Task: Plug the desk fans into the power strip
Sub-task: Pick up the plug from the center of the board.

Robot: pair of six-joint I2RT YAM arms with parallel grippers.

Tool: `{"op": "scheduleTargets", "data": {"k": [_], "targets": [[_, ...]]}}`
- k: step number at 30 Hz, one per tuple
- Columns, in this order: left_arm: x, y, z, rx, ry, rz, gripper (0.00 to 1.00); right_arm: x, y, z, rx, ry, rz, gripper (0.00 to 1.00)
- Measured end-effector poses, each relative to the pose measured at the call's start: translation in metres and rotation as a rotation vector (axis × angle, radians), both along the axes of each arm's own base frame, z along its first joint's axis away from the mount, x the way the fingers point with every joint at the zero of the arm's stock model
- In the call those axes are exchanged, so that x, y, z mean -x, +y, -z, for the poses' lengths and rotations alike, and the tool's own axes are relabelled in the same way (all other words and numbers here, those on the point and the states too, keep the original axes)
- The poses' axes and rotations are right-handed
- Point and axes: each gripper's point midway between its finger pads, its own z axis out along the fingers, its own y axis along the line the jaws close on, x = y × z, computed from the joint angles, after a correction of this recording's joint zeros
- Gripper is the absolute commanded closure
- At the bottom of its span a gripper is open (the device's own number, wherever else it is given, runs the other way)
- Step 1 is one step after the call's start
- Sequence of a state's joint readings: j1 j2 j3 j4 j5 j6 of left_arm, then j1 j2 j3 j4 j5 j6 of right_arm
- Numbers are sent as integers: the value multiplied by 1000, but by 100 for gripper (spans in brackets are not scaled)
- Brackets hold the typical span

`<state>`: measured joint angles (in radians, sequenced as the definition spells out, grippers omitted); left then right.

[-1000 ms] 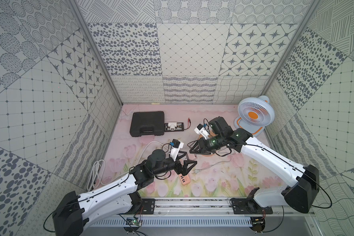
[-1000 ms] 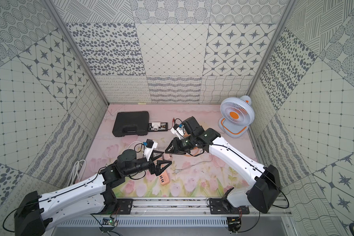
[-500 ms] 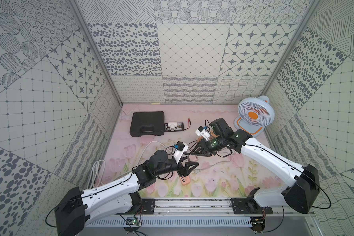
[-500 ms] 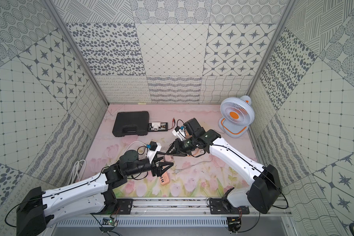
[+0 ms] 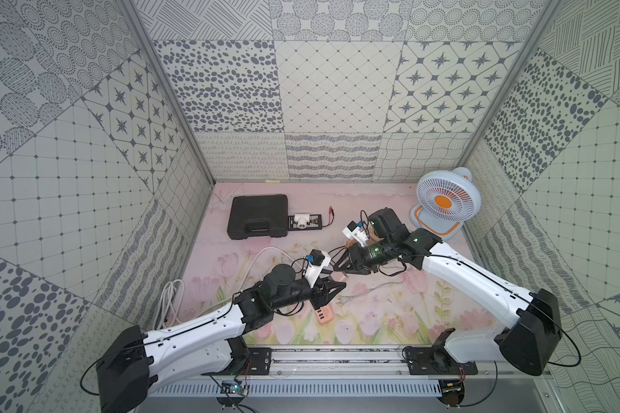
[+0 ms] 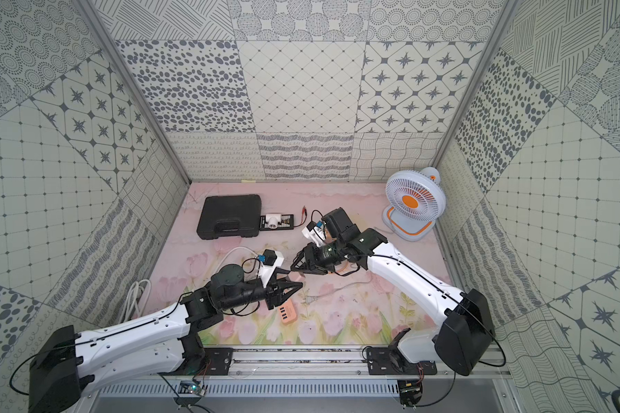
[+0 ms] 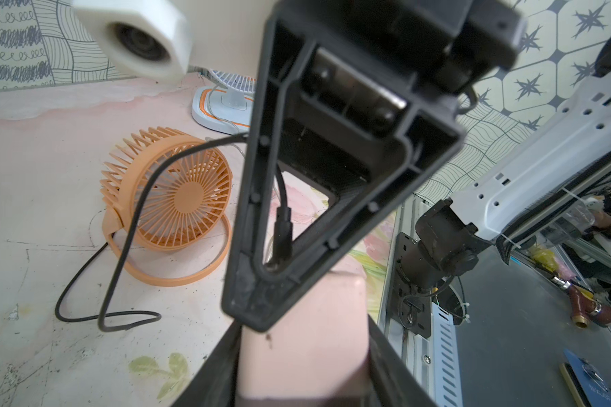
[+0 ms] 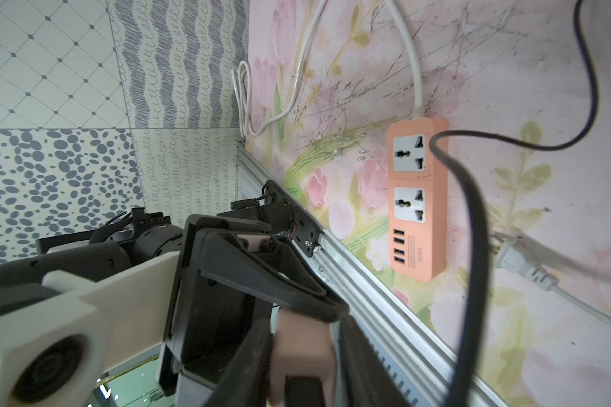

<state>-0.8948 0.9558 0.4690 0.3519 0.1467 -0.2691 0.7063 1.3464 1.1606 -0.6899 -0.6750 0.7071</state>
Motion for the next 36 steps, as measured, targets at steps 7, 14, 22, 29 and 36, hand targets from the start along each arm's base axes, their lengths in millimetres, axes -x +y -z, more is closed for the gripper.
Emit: {"op": "scheduleTargets", "data": {"k": [7,14,22,29,36], "targets": [[-9,15,28,2,44,-109,100,10,-1,-16,214,-445,148,3],[-14,26,34,67,50,-184,100,-11,-7,-19,156,-550,284,7],[-22,30,14,158,11,-233,100,-28,-7,-25,15,-434,279,32],[-25,29,0,199,-13,-239,100,-8,14,-1,12,-339,156,37],[-25,29,2,190,-8,-239,100,-5,23,9,21,-309,132,48]]}}
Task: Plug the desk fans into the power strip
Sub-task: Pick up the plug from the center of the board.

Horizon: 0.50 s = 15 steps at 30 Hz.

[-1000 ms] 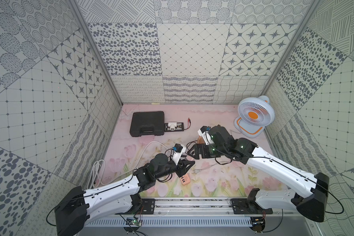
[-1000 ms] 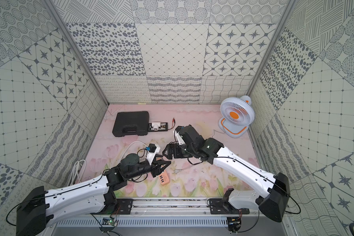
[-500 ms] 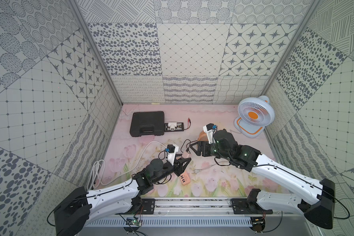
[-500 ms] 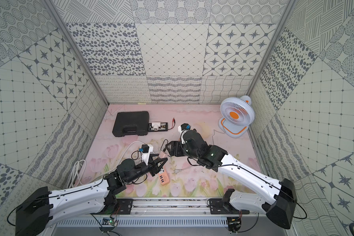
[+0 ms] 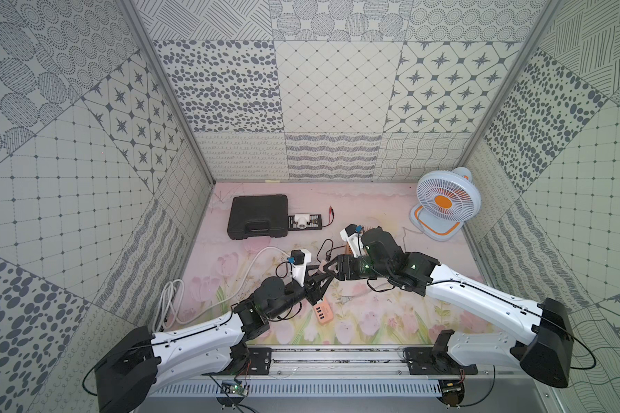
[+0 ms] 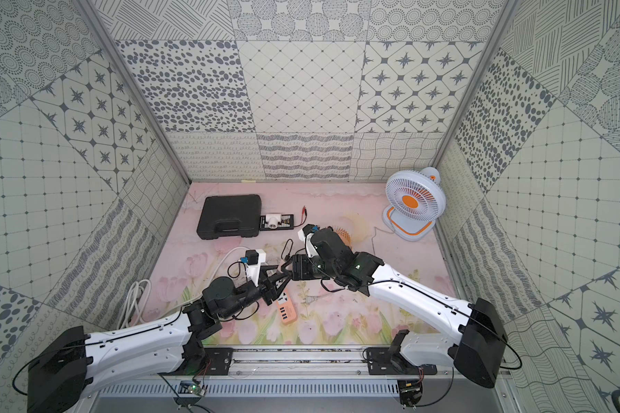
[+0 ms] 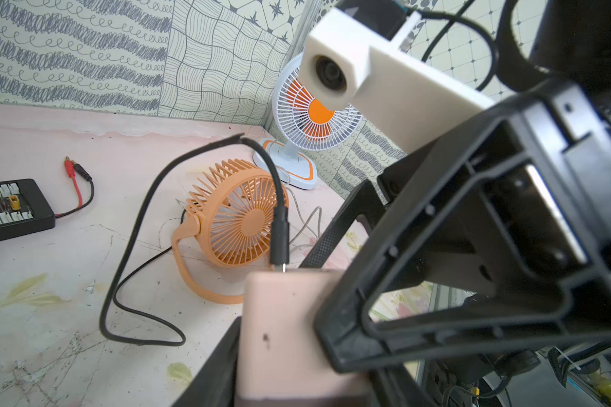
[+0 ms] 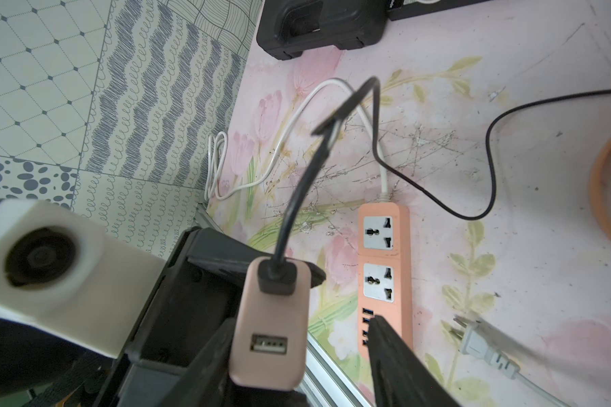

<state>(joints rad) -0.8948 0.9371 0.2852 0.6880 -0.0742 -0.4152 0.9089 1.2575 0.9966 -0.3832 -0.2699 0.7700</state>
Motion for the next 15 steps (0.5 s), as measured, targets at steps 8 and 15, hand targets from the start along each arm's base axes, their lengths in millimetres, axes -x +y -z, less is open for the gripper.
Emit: {"op": "scheduleTargets", "data": {"k": [8,15], "targets": [[0,0,4,-18,5,1,100,0,6,-4,-12,2,-9,78],[0,-1,7,-31,6,3,97,0,5,-1,0,3,-9,100]]}}
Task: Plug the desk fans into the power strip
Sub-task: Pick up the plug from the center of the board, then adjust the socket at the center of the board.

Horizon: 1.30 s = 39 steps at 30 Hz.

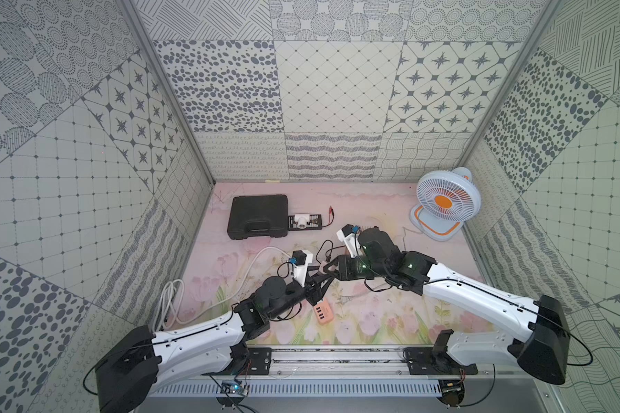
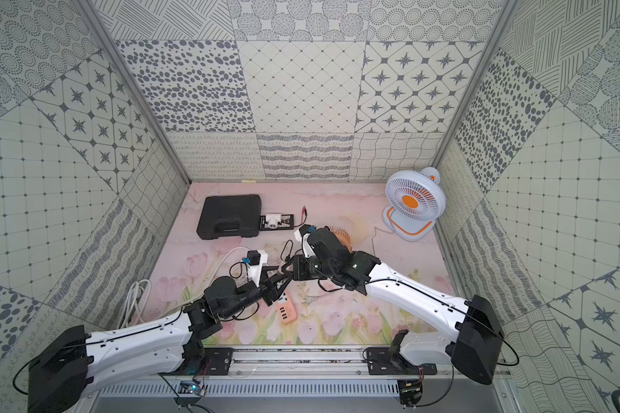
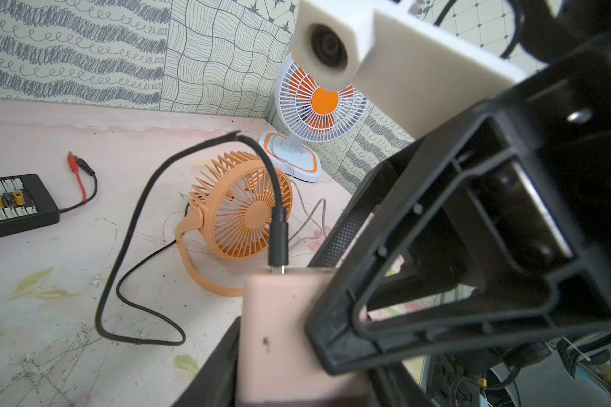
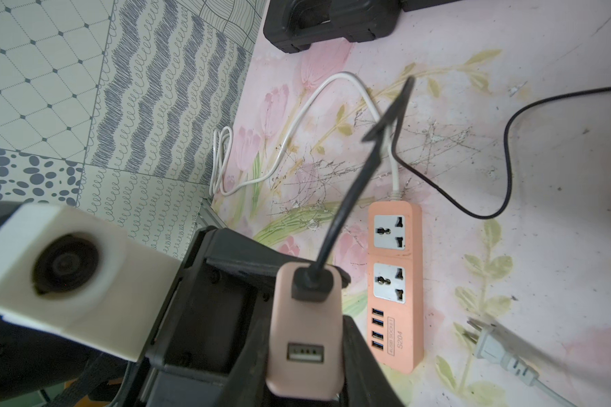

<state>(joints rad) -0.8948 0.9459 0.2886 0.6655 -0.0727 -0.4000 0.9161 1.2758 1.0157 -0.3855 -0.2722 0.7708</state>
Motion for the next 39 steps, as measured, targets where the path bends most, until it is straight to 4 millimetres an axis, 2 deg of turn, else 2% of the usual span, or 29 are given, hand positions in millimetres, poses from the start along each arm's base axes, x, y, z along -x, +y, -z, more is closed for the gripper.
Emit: {"op": "scheduleTargets", "data": {"k": [1,2,3,7,15,21,27,34,39], "targets": [[0,0,0,-1,1,2,82,0,-1,1,6,-2,2,100],[0,-1,0,-3,3,3,60,-1,-2,1,12,-4,3,100],[0,-1,0,-4,3,3,43,-1,-2,1,17,-11,3,100],[-1,-2,-7,15,16,2,3,-11,-14,4,95,-68,44,100],[-14,9,-31,45,115,-113,1,-45,-51,2,260,-189,172,100],[-27,25,-16,-33,276,-254,5,-73,-86,4,414,-299,307,100],[-38,36,7,-202,443,-382,12,-87,-116,17,587,-348,397,100],[-43,47,33,-421,597,-488,21,-86,-119,30,628,-343,379,100],[-35,63,42,-490,644,-527,29,-62,-108,50,596,-329,288,100]]}}
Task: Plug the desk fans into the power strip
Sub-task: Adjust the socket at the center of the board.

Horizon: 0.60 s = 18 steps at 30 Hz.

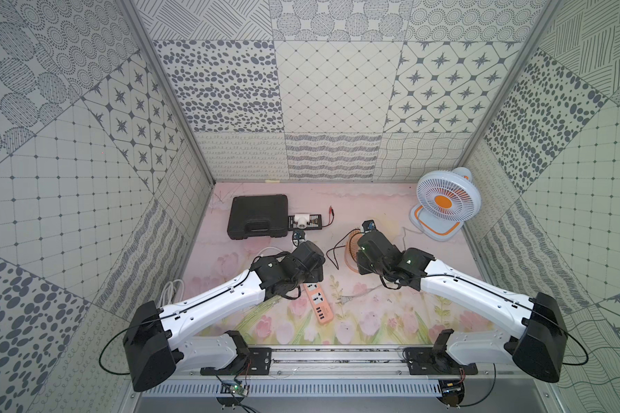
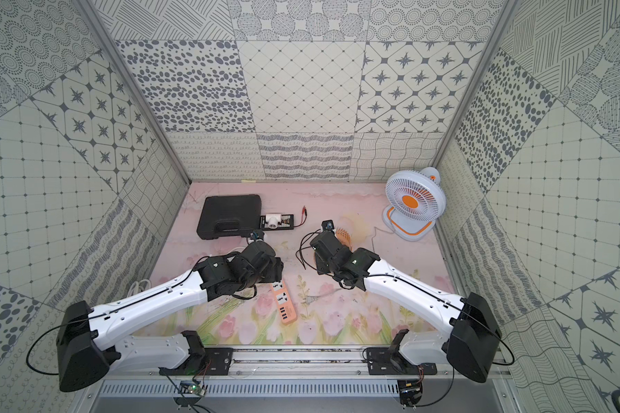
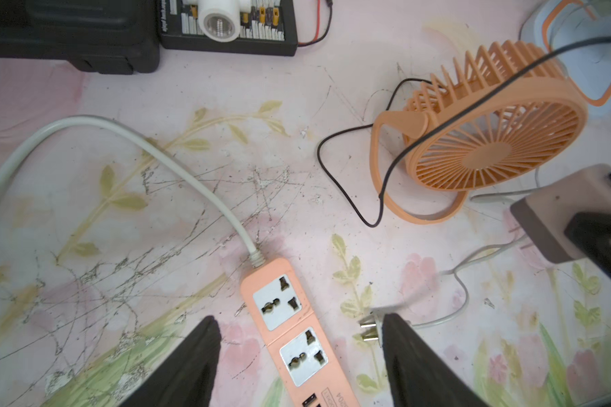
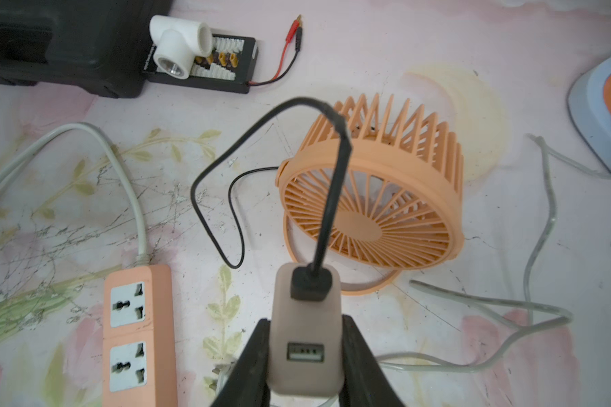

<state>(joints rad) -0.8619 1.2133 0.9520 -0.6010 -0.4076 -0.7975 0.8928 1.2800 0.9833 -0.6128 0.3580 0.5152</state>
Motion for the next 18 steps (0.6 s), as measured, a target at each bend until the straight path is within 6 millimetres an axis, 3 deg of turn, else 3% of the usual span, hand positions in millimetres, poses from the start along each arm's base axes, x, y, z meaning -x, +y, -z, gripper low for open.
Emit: {"op": "scheduleTargets", "data": {"k": [2,7,12,18], "targets": [[6,11,1,8,0,-21,37,14,9,2,-31,-2,-52,100],[19,40,21,39,37,-89,46,41,40,-1,-115,-16,-172,100],[22,54,41,44,118,-151,45,51,58,-4,-170,-30,-210,100],[20,50,47,42,181,-159,39,54,63,-3,-226,-18,-214,100]]}}
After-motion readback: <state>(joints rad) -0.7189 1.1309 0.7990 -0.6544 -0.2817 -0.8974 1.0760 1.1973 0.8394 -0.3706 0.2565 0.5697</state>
